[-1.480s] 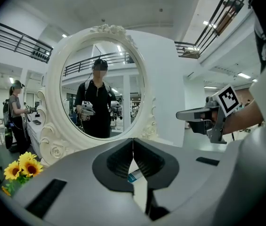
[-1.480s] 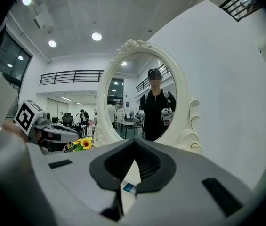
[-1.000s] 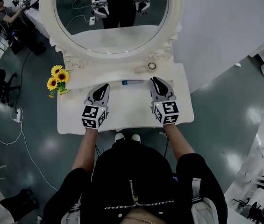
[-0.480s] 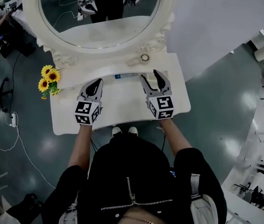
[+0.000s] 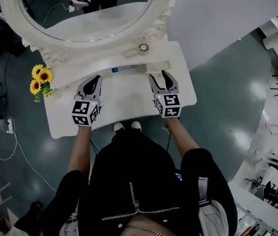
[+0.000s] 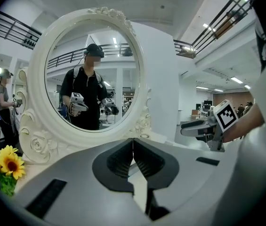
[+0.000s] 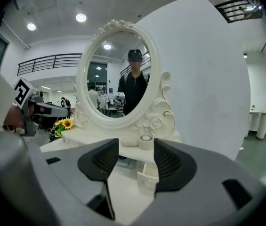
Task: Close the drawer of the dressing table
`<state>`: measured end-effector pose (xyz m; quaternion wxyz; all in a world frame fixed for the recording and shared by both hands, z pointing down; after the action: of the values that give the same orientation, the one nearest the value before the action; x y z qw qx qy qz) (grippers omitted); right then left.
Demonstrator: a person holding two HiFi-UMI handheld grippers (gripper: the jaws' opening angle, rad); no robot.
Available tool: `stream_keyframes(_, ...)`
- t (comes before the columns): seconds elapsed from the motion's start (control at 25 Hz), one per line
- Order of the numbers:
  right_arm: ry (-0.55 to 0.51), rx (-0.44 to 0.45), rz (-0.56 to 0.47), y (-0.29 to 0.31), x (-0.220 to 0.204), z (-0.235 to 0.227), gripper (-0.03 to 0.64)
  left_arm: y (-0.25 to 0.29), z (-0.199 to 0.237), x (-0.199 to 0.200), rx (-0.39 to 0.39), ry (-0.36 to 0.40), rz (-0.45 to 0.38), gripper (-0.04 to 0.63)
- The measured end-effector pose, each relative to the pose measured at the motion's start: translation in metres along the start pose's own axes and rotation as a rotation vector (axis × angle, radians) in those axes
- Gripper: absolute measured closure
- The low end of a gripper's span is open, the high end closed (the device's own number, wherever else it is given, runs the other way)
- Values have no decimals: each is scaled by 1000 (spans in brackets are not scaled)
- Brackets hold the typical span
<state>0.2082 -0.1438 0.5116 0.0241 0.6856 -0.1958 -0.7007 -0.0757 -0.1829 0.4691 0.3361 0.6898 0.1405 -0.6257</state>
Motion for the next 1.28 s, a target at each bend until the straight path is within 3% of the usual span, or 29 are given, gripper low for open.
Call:
stream_keyframes(0.44,87,-56,162,9,-70,-30,396,7,-1,-12,-2,-3,50,574)
stream_keyframes(1.04,133,-106,418,64,-143,-71,403,-6,31,-24,105,-35,86,574)
stream_keyframes(1.28,126,-113,457,77,-152,-78,417,-5,38,-26,127,-45,93,574)
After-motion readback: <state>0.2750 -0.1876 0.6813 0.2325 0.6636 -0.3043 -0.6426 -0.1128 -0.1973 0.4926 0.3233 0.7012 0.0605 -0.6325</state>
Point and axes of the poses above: the fingertips, and each gripper's own axes: y forward along the fingers, z to its left, x out of its top, the point moved 6 cm from there along -y, backward along the fingers, and after that the axes turned 1 degree about x, right-handed, at the moved point
